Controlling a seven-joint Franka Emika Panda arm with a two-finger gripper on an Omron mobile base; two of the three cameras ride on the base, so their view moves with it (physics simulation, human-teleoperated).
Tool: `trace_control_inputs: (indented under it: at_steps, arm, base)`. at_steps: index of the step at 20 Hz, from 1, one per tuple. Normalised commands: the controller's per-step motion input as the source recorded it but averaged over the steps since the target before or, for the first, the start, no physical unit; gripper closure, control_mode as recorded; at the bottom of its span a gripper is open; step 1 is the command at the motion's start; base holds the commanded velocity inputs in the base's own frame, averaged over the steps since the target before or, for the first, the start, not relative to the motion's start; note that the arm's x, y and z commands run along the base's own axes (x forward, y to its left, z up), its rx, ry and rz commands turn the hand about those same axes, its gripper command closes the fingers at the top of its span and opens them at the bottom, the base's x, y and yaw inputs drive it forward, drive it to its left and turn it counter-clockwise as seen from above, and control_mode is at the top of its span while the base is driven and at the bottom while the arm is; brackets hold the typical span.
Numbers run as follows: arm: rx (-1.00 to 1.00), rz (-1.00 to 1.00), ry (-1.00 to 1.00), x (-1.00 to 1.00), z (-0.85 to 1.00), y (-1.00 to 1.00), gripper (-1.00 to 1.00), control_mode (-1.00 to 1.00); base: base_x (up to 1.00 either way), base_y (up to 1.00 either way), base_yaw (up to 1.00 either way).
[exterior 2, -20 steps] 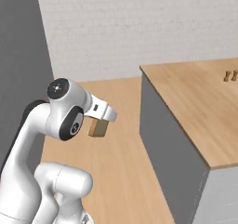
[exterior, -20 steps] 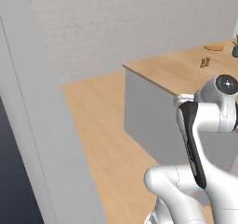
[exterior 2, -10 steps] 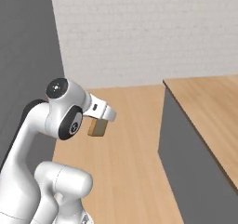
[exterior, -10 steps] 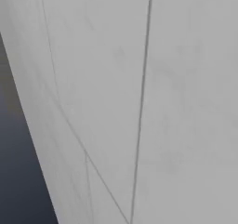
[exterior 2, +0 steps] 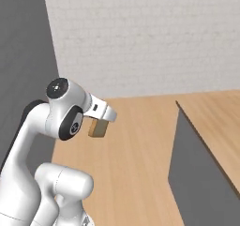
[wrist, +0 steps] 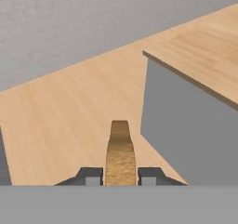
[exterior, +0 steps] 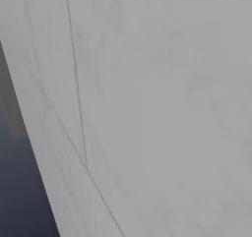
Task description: Start the toaster. Once the lever pops up, take the bread to the plate on the dining counter.
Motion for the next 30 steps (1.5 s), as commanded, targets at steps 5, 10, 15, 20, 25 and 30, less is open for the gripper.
trace_control_inputs:
  at_steps: [5,10,15,20,25,30]
  arm:
    - [0.00,0.00,0.00,0.00,0.00,0.00,1.00,1.00]
    - [0.00,0.00,0.00,0.00,0.00,0.00,1.00,1.00]
    - [0.00,0.00,0.00,0.00,0.00,0.00,1.00,1.00]
    - [0.00,0.00,0.00,0.00,0.00,0.00,1.00,1.00]
    - [0.00,0.00,0.00,0.00,0.00,0.00,1.00,1.00]
    - [0.00,0.00,0.00,0.00,0.00,0.00,1.00,1.00]
  base:
    - [1.00,0.40,-0.16]
    - [1.00,0.49,-0.37]
    - [1.00,0.61,-0.47]
    - [1.00,1.00,-0.46]
    - [1.00,1.00,-0.41]
    - [1.00,1.00,-0.39]
